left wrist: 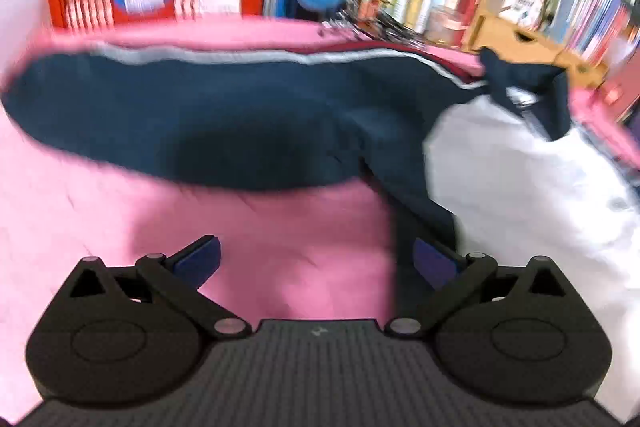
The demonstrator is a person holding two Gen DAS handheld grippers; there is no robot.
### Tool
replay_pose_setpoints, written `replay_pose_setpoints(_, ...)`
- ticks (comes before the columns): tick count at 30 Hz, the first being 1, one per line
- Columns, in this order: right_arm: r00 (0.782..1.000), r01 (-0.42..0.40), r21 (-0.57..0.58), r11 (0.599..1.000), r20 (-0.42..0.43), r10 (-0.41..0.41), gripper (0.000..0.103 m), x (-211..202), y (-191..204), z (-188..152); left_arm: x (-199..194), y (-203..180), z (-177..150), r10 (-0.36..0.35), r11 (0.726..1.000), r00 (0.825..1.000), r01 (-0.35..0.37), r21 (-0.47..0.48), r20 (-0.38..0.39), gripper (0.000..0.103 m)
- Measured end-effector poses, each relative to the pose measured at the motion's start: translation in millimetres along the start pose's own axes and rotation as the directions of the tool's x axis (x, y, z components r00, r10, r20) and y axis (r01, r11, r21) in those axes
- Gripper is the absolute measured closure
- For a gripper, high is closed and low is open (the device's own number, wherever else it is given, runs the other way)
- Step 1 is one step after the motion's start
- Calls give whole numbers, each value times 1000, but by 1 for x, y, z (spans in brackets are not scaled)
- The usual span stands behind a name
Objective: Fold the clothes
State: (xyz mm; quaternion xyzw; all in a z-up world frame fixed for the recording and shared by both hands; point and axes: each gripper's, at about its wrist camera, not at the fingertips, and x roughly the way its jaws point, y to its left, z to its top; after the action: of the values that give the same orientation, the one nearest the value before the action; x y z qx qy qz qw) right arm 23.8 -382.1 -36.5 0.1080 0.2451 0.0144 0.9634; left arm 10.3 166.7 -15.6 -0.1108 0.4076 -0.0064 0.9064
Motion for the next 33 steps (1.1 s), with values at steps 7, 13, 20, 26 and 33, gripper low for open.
replay_pose_setpoints(7,998,-22,-75,997,-68,17,3,4,15,-20,-20,12,-26,-106,989,991,114,99,-86,0)
replay_pose_setpoints(13,993,-82,-68,994,-95,75,3,-12,16,-32,-36,14,-39,-172,964,974,197,178,-146,0)
replay_pose_setpoints(20,990,-113,-87,990,-98,105,10,-30,12,-46,-55,1,-58,-89,946,992,112,304,-89,32)
replay_pose_setpoints(26,999,4,-82,997,-54,-8,86,-34,13,-45,-70,2,-53,-170,955,971,205,216,-171,86)
replay_pose_setpoints(33,998,58,-81,995,24,-57,94,-63,-17,-12,-112,4,-87,-222,930,944,281,239,-246,87)
